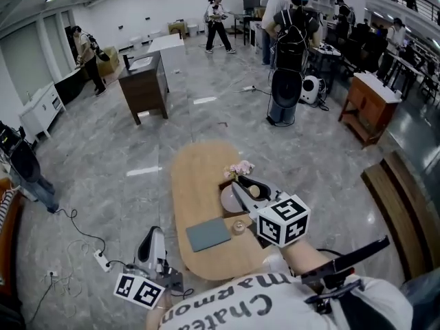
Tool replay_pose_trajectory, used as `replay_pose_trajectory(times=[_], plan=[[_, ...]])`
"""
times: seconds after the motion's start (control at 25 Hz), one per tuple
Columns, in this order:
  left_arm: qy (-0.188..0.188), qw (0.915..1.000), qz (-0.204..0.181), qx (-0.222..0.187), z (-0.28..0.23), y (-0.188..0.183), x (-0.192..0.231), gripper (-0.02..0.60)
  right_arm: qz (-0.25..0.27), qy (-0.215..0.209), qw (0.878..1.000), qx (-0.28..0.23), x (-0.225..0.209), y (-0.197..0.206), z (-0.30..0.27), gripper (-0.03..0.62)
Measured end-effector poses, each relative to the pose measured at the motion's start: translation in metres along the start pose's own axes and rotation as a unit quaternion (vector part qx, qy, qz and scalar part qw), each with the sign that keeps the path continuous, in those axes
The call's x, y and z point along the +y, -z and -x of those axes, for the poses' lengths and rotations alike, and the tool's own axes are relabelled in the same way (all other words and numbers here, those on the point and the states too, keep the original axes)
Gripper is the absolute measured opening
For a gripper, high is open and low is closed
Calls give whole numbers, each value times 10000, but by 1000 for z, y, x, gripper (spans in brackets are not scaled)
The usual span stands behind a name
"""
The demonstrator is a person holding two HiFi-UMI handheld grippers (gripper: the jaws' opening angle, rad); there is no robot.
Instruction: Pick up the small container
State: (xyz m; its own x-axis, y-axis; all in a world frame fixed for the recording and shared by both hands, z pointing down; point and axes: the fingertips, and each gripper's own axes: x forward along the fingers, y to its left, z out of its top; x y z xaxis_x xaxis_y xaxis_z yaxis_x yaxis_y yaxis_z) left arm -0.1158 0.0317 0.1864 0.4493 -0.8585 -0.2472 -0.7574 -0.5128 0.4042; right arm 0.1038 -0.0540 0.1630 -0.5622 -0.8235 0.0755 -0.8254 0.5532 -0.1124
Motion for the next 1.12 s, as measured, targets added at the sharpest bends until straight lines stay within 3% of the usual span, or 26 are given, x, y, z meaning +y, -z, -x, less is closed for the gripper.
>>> replay_pose_trajectory(times=[0.6, 0.8, 1.12], plan=[[820, 9954, 221, 441, 58, 12, -49, 14, -285, 856, 9959, -113, 41, 20, 106, 78], [953, 9933, 286, 586, 91, 13, -57, 14, -334, 1046, 9939, -70, 68, 32, 136, 78], [1007, 9918, 342, 705, 94, 29, -56, 14, -476, 1263, 9908, -43, 58, 48, 156, 78]])
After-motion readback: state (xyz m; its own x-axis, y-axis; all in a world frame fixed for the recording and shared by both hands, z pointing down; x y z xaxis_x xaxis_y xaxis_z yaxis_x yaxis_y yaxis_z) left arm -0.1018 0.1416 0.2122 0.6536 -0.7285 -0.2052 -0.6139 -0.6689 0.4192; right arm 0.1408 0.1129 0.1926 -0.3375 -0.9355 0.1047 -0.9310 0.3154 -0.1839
